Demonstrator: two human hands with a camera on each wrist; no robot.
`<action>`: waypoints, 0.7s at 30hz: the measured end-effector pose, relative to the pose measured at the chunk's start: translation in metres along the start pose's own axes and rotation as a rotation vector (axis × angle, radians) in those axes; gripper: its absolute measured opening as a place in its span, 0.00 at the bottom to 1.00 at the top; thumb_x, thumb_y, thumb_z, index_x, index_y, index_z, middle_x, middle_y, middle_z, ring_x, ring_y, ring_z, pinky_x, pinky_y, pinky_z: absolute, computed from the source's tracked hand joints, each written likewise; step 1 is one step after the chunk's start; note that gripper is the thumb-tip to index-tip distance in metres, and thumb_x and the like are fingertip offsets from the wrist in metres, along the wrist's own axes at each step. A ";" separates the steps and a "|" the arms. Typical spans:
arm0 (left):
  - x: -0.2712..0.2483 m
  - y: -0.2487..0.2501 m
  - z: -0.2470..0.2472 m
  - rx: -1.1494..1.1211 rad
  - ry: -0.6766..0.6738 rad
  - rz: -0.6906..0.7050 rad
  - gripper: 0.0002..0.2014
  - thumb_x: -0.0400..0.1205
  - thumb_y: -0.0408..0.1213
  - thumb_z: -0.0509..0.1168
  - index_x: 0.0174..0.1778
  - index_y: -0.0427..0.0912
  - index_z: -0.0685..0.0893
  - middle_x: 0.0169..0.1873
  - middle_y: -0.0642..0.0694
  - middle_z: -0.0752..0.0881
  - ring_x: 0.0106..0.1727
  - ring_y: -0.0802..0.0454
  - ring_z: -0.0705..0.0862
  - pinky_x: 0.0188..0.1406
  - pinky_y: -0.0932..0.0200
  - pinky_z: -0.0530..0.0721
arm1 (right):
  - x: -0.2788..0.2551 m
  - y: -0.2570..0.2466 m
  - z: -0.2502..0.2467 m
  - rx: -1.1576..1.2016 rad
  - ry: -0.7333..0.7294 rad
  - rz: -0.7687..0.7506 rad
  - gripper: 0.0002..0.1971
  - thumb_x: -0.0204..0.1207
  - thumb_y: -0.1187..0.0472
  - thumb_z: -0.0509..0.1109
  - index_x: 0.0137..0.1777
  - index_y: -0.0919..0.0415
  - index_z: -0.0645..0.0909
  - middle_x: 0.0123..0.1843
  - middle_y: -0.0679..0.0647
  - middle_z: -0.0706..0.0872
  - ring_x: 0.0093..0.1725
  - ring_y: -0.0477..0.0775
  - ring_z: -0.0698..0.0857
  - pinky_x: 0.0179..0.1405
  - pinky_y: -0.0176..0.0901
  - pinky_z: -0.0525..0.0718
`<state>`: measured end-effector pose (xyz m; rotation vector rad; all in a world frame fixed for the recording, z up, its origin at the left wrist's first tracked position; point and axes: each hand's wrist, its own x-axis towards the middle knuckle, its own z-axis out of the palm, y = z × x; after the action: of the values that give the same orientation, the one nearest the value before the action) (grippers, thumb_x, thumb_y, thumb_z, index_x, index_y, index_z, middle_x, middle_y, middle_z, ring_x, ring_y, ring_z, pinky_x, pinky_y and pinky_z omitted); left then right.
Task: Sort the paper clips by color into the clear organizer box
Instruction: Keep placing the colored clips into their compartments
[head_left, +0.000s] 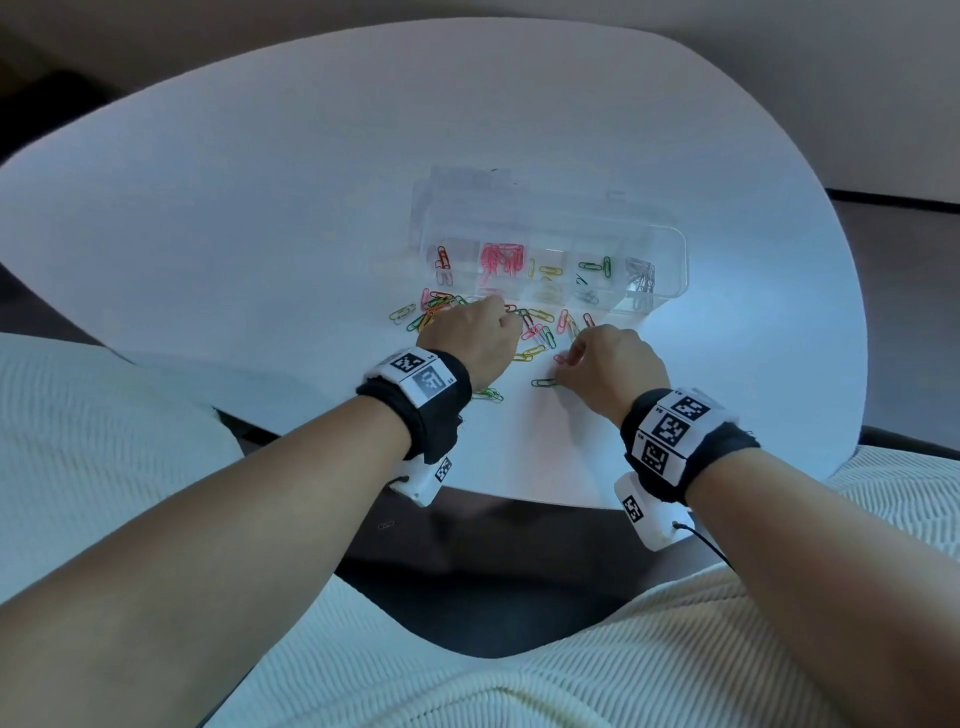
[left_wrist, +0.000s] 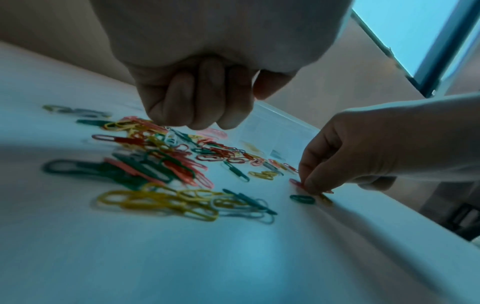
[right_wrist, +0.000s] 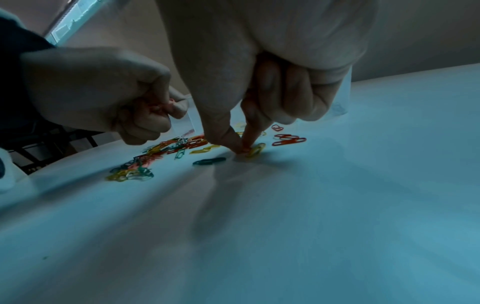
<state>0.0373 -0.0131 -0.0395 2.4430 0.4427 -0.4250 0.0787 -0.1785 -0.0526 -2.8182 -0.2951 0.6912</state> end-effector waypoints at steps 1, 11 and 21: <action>0.000 0.001 0.001 -0.056 -0.033 -0.006 0.13 0.84 0.36 0.48 0.32 0.41 0.68 0.31 0.44 0.73 0.39 0.41 0.72 0.35 0.54 0.65 | 0.000 0.000 0.000 0.007 -0.006 0.008 0.11 0.73 0.49 0.70 0.40 0.57 0.82 0.40 0.55 0.85 0.39 0.59 0.84 0.35 0.42 0.78; 0.002 0.003 -0.008 -1.076 -0.190 -0.277 0.13 0.77 0.37 0.47 0.26 0.49 0.57 0.17 0.51 0.56 0.22 0.55 0.48 0.21 0.66 0.51 | -0.003 -0.003 -0.010 0.443 -0.215 0.019 0.11 0.70 0.62 0.61 0.27 0.60 0.68 0.29 0.54 0.72 0.27 0.54 0.69 0.27 0.40 0.64; 0.009 0.004 -0.008 -1.264 -0.252 -0.175 0.15 0.88 0.40 0.56 0.35 0.42 0.71 0.21 0.44 0.77 0.20 0.54 0.62 0.18 0.65 0.60 | -0.001 -0.015 -0.024 1.054 -0.186 0.054 0.14 0.73 0.73 0.56 0.31 0.56 0.66 0.24 0.51 0.67 0.21 0.49 0.58 0.24 0.36 0.55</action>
<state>0.0485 -0.0093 -0.0345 1.1227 0.5743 -0.3494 0.0875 -0.1687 -0.0276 -1.7674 0.1093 0.8026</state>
